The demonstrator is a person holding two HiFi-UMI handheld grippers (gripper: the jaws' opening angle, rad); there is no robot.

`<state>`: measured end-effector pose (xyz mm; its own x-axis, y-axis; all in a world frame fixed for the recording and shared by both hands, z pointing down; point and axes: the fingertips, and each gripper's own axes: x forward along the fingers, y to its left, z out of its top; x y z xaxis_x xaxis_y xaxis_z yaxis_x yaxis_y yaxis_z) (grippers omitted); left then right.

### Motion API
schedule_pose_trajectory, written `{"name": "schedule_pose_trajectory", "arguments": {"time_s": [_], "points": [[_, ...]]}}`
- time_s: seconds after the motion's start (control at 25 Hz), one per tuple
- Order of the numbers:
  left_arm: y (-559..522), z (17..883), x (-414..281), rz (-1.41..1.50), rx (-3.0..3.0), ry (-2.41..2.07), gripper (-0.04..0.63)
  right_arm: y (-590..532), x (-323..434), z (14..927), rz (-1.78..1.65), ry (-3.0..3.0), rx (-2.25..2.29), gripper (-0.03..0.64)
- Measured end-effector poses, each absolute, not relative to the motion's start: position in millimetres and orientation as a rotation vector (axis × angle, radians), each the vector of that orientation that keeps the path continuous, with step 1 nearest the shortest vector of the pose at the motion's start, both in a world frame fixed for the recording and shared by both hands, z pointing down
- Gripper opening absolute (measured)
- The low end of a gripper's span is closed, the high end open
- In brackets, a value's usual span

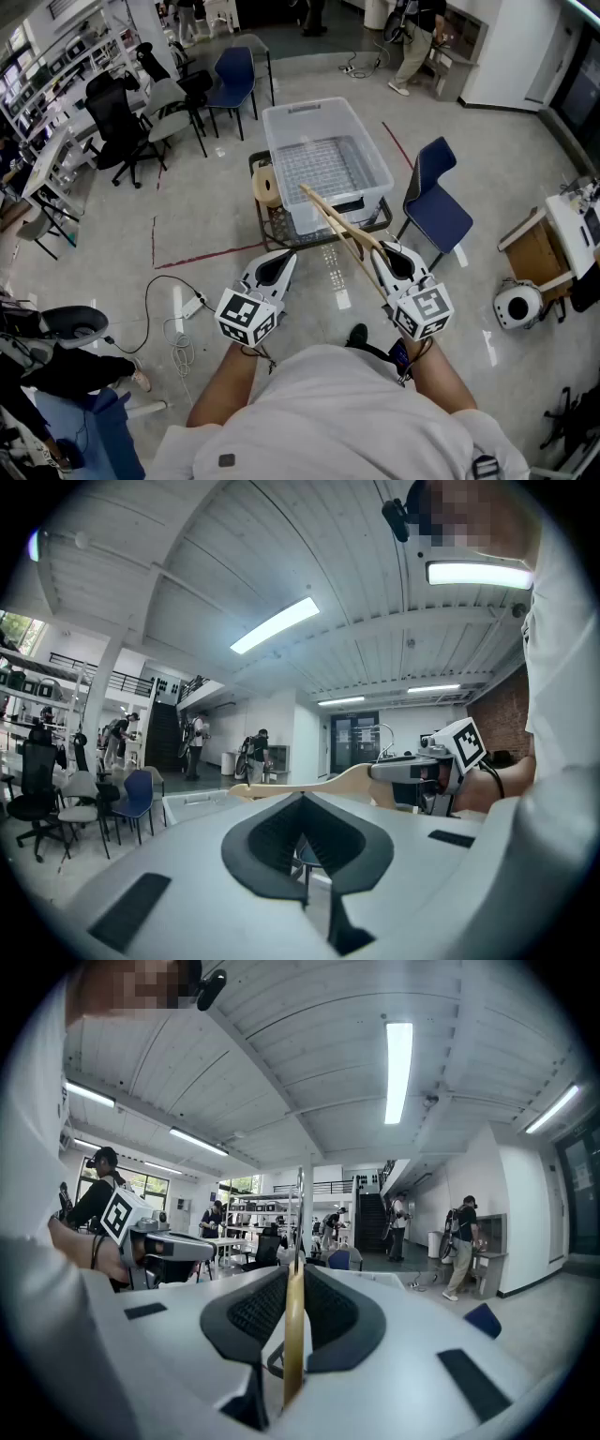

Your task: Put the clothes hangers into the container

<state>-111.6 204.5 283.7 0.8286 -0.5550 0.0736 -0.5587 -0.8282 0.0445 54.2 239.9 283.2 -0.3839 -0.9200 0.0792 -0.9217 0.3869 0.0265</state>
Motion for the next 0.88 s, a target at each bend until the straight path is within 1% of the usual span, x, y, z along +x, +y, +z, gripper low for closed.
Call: {"name": "schedule_pose_trajectory", "arguments": {"time_s": [0.2, 0.52, 0.88], "points": [[204, 290, -106, 0.091, 2.941, -0.892, 0.017, 239, 57, 289, 0.038, -2.551, 1.685, 0.064], [190, 292, -83, 0.094, 2.933, -0.875, 0.017, 221, 82, 296, 0.078, -2.553, 1.679, 0.064], [147, 302, -32, 0.122, 2.913, -0.905, 0.017, 181, 133, 306, 0.097, -2.572, 1.656, 0.065]]}}
